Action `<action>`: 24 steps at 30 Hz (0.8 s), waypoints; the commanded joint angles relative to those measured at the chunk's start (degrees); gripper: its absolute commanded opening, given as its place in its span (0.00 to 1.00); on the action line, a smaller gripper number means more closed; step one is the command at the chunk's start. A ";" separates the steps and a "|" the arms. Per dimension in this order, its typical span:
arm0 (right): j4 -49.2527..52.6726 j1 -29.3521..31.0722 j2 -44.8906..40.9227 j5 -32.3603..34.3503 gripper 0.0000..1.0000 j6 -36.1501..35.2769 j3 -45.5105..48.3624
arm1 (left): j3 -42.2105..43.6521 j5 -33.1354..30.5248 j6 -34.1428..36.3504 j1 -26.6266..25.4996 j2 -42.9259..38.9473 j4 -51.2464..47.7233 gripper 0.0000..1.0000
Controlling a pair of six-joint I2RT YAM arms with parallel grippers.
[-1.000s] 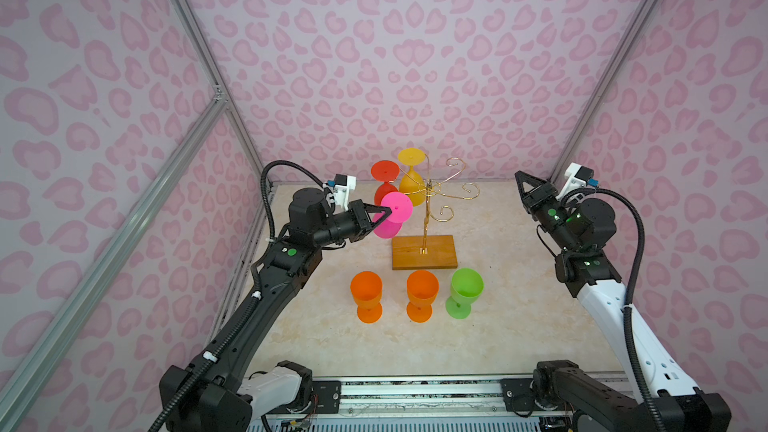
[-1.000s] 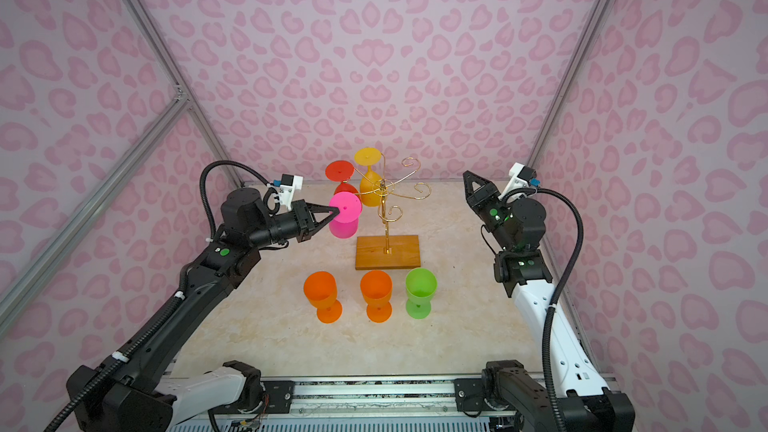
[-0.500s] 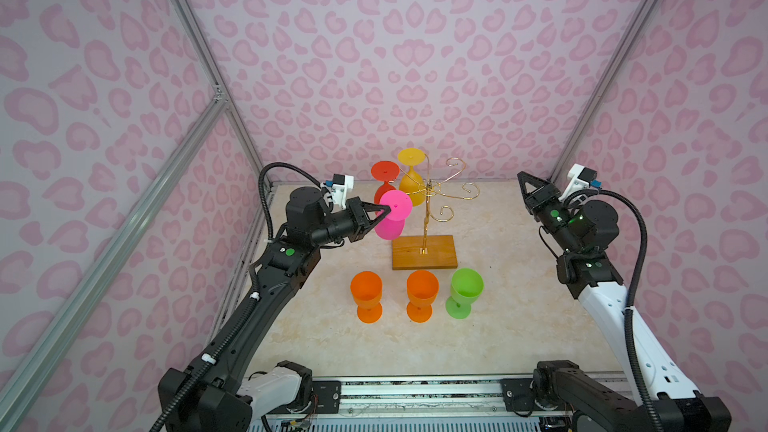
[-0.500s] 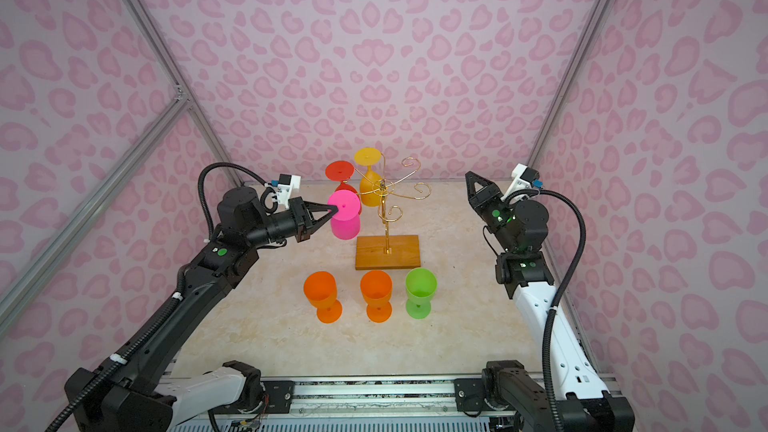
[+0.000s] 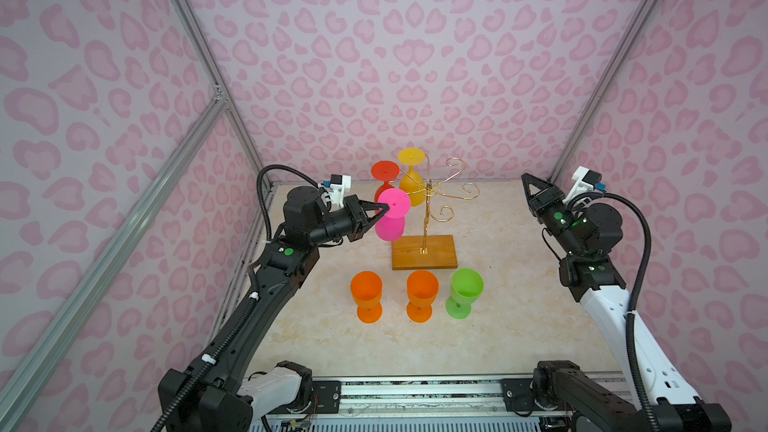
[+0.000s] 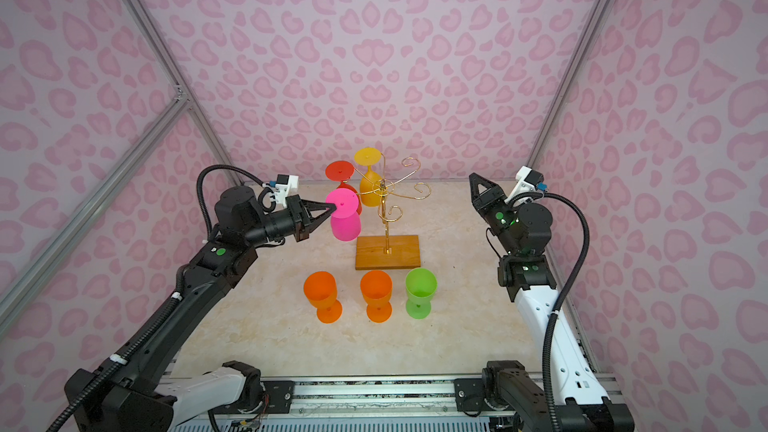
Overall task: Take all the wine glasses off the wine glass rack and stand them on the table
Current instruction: 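Close the left gripper on the foot of the pink glass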
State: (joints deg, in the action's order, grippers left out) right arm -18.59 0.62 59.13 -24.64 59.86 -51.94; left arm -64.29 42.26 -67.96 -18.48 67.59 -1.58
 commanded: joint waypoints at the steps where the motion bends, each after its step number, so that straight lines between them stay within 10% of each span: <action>1: -1.80 -0.19 -0.24 -0.65 0.30 0.33 0.41 | -0.31 1.40 -2.30 0.11 -0.10 3.54 0.02; 24: -1.89 -0.71 -0.60 -0.95 0.30 0.63 0.83 | -0.70 1.66 -4.28 1.87 0.75 3.15 0.02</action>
State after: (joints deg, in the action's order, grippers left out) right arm -18.92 -0.10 58.72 -25.08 60.47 -51.22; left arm -64.27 43.16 -72.36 -16.82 67.88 -1.15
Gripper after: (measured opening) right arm 0.296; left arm 0.070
